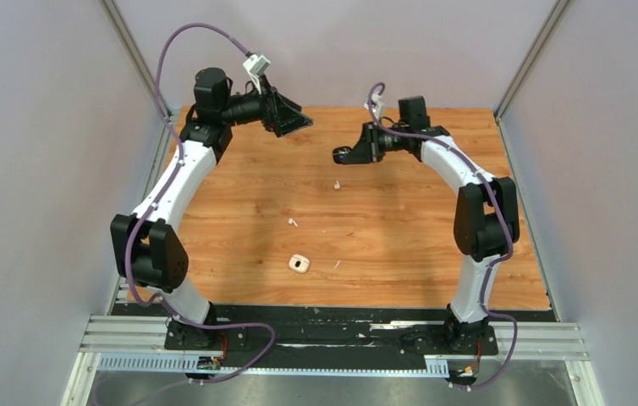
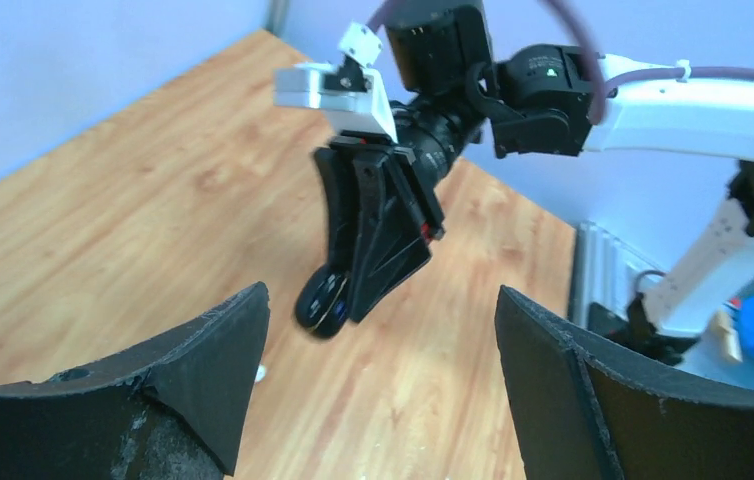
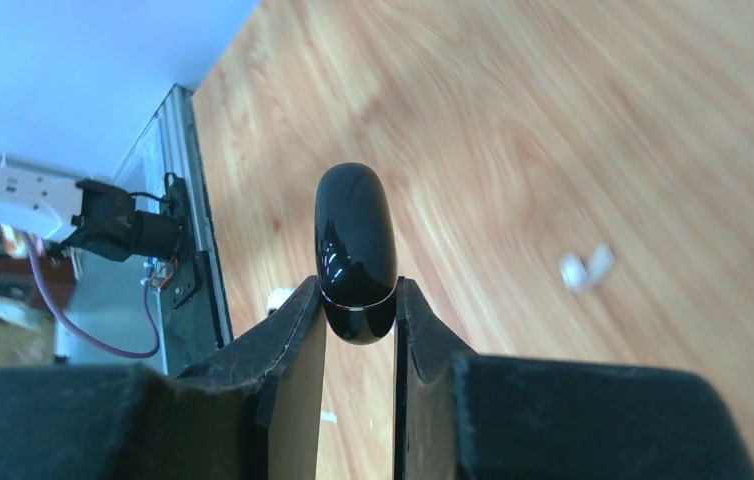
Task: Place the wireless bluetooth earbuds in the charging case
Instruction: Place the charging case at the center of the board.
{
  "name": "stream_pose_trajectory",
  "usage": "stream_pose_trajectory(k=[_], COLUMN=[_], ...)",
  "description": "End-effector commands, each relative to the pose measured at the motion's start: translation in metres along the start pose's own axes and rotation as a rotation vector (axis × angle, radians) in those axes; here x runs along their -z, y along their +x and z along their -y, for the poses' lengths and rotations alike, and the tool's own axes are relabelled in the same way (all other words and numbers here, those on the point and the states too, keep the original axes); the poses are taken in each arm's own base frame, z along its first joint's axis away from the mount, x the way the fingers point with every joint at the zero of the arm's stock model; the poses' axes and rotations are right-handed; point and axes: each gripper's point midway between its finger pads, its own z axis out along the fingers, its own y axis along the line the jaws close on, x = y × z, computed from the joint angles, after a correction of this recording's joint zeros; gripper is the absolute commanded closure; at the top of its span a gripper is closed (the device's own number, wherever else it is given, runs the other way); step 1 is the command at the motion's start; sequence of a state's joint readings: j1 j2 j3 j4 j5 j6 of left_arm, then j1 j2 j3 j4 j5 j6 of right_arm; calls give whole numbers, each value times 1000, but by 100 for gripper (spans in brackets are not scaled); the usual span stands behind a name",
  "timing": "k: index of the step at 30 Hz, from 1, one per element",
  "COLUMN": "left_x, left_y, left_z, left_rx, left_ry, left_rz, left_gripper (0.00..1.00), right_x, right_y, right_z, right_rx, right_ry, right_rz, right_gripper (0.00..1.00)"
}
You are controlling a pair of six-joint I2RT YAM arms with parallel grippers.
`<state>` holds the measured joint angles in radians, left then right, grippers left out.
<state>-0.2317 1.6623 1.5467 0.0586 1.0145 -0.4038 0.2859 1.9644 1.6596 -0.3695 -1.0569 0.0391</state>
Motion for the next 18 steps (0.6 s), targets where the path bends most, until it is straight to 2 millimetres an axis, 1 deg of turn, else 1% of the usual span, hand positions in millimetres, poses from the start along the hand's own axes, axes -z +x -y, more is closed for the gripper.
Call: stream_pose_trajectory(k=[1,3,4,5,7,10,13,15,18], left_x=[22,28,31,34,41,52,60,63,66], left_y=[-8,4,12,15,29,53,71,77,83], left_z=[-15,-21,-21,-25,-30,-36,-39,-38,-36], left_rx=[-109,-100,-87,-105,-106,-77,-61,-54,-42], left_ry=[-171,-207,-221,-245,-288,-350,-383,-391,-395], left_rz=[-22,-55,-74,-84,-112,-168,-199,-210,-223], left_gripper=[11,11,11,12,12,12,12,12,12], right_x=[49,60,64,67,72,75,75,75,73], right_y=[34,61,72,84,104,124,145,158,171], right_z=[34,46,51,57,63,71,78,83,89], right_rx=[-246,-328,-360,-387,-448,-524,-593,-633,-670], right_ry=[163,206,225,251,285,332,375,395,407], right_rz=[-4,-37,-53,-71,-107,-133,-164,-182,-205], right_gripper=[100,100,100,100,100,100,100,97,96])
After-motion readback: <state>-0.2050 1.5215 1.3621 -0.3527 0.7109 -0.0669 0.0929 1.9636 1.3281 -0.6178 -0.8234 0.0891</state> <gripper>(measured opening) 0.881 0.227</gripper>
